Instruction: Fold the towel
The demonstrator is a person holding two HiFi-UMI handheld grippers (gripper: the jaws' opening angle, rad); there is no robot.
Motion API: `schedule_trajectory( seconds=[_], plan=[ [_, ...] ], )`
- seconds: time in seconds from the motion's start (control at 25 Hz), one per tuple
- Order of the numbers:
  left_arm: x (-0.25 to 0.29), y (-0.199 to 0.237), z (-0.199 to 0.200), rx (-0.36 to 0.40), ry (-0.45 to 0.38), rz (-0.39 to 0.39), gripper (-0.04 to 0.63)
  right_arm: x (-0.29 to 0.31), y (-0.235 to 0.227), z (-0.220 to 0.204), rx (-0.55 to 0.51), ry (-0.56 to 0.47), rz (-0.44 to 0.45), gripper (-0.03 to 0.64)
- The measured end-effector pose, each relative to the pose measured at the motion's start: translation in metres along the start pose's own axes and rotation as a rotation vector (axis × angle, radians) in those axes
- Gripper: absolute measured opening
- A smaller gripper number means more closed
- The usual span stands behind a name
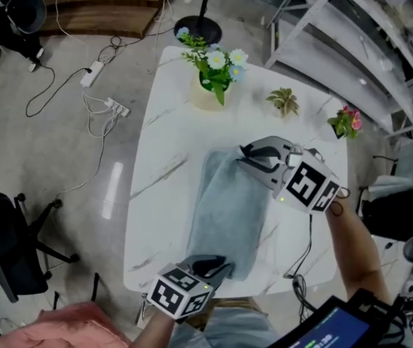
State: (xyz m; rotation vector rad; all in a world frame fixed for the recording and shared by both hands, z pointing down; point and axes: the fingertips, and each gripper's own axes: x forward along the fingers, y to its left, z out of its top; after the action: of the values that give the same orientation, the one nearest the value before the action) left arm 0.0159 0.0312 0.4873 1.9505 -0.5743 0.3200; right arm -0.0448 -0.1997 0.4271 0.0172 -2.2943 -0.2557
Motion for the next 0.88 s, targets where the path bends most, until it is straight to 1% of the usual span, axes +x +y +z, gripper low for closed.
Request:
schedule_trajectory(
  seconds=[0.28,0.36,0.44,0.48,0.52,0.6,0.64,0.68,0.76,0.84,0.88],
  plan=[
    [0.003,0.000,0.000,0.000,-0.008,0.003,0.066,0.054,-0.019,-0.006,0.076,0.013,0.077,0.041],
    [0.002,0.002,0.001,-0.005,-0.014,0.003,0.063,0.071,-0.023,-0.016,0.097,0.058,0.099,0.046],
    [0.001,0.002,0.001,-0.009,-0.017,0.003,0.062,0.088,-0.026,-0.035,0.125,0.131,0.119,0.061],
    [0.002,0.002,0.001,-0.011,-0.017,0.002,0.061,0.094,-0.028,-0.044,0.151,0.155,0.128,0.099],
    [0.002,0.002,0.002,-0.012,-0.017,0.002,0.061,0.097,-0.032,-0.049,0.185,0.164,0.135,0.117],
    [0.003,0.004,0.002,-0.016,-0.019,0.006,0.060,0.093,-0.043,-0.052,0.252,0.170,0.145,0.222],
    [0.003,0.005,0.002,-0.021,-0.019,0.007,0.060,0.086,-0.049,-0.048,0.272,0.169,0.148,0.254],
    [0.003,0.005,0.002,-0.027,-0.018,0.007,0.060,0.075,-0.053,-0.040,0.285,0.159,0.147,0.264],
    [-0.001,0.003,0.003,-0.045,-0.022,-0.006,0.062,0.047,-0.056,-0.021,0.293,0.124,0.122,0.264],
    [-0.010,-0.001,0.009,-0.065,-0.041,-0.034,0.067,0.020,-0.056,-0.007,0.280,0.083,0.058,0.264],
    [-0.015,-0.003,0.012,-0.072,-0.051,-0.047,0.067,0.011,-0.059,-0.003,0.277,0.064,0.013,0.249]
  ],
)
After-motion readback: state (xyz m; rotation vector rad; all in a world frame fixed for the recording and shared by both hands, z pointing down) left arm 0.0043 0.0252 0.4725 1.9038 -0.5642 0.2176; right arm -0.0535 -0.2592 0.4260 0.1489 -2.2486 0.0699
